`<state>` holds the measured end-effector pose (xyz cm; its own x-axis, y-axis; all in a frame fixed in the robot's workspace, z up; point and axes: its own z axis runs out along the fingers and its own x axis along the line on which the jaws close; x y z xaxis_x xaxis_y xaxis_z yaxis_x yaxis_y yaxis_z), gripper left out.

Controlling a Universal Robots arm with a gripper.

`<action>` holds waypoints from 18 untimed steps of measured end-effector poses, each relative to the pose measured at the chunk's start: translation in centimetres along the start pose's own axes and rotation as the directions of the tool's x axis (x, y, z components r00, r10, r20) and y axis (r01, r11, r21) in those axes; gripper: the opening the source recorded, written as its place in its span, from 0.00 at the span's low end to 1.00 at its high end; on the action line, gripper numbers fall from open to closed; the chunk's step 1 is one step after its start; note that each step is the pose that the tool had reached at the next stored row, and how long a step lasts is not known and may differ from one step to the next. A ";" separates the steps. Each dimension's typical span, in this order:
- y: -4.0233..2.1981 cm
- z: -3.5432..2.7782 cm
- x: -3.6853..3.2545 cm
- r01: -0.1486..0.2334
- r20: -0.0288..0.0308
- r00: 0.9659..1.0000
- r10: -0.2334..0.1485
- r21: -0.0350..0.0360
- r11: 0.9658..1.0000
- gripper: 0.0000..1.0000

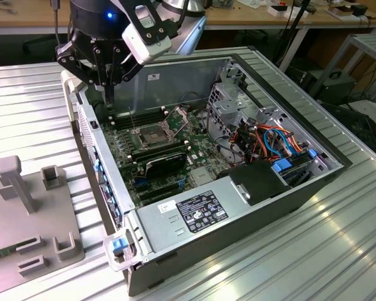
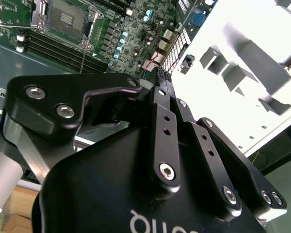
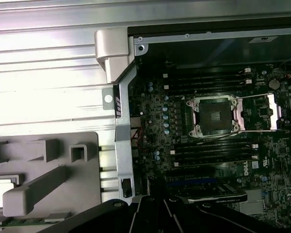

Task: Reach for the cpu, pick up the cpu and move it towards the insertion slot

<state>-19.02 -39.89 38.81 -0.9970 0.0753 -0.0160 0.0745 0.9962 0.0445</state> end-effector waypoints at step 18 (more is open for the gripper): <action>-0.10 0.02 1.34 0.000 0.000 1.000 0.000 0.000 1.000 0.11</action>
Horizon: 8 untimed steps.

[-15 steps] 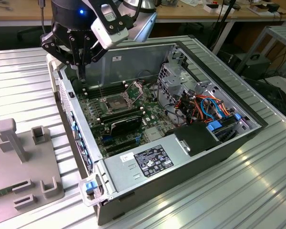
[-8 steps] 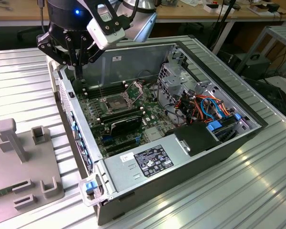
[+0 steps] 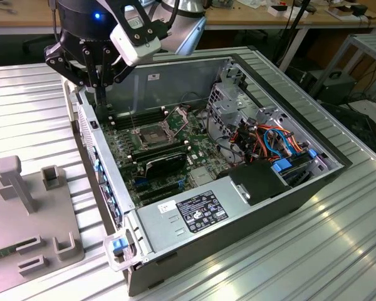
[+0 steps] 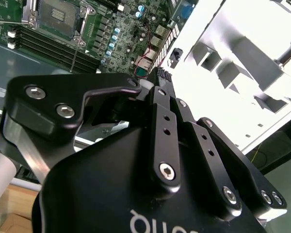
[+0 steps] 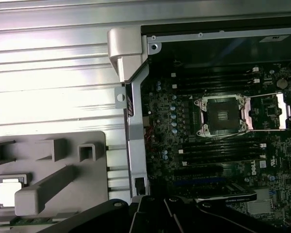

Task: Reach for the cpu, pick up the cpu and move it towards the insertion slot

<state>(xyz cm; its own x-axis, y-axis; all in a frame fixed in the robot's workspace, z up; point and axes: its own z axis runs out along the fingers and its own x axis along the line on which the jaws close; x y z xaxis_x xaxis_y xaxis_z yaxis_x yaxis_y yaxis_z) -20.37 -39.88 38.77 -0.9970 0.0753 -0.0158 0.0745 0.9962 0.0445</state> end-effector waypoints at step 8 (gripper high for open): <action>-0.06 0.01 0.74 0.000 0.000 1.000 0.000 0.000 1.000 0.11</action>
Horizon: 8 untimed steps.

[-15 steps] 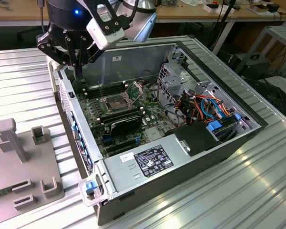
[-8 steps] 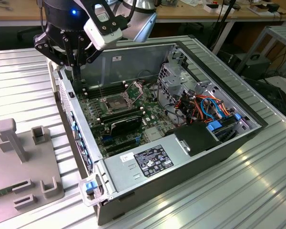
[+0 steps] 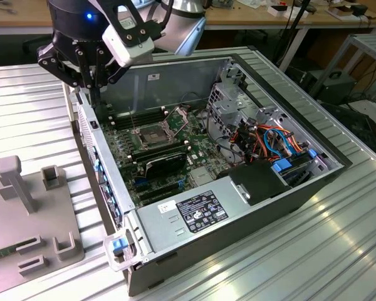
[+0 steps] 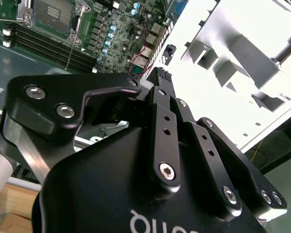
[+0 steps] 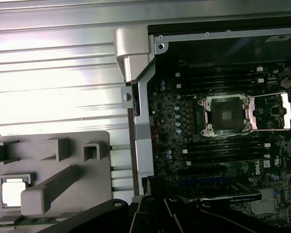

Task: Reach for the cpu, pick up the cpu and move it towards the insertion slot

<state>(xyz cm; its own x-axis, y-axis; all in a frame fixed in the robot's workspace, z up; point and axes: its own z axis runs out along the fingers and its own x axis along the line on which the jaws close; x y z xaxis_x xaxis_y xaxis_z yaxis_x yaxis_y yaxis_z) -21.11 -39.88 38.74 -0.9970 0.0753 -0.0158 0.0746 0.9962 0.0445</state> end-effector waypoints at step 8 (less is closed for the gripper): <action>-0.04 0.01 0.56 0.000 0.000 1.000 0.000 0.000 1.000 0.11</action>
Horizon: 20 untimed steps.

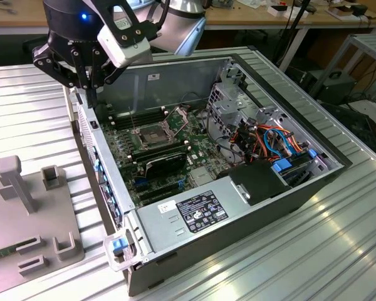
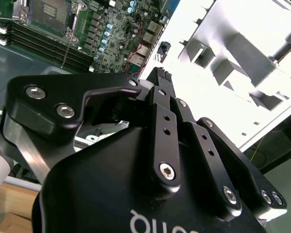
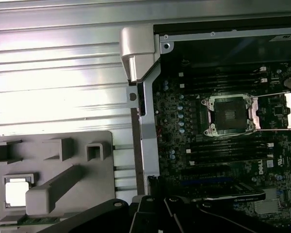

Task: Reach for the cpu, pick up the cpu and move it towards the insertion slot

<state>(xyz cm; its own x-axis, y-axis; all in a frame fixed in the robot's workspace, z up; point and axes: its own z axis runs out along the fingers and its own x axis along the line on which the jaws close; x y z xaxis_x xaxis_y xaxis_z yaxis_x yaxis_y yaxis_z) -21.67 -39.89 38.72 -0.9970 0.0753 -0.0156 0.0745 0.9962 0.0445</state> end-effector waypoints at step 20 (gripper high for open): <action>-0.10 0.02 1.26 0.000 0.000 1.000 0.000 0.000 1.000 0.11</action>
<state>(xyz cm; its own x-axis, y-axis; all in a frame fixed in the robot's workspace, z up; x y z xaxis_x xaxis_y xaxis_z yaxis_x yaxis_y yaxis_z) -22.93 -39.89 38.68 -0.9970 0.0753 -0.0155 0.0745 0.9962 0.0445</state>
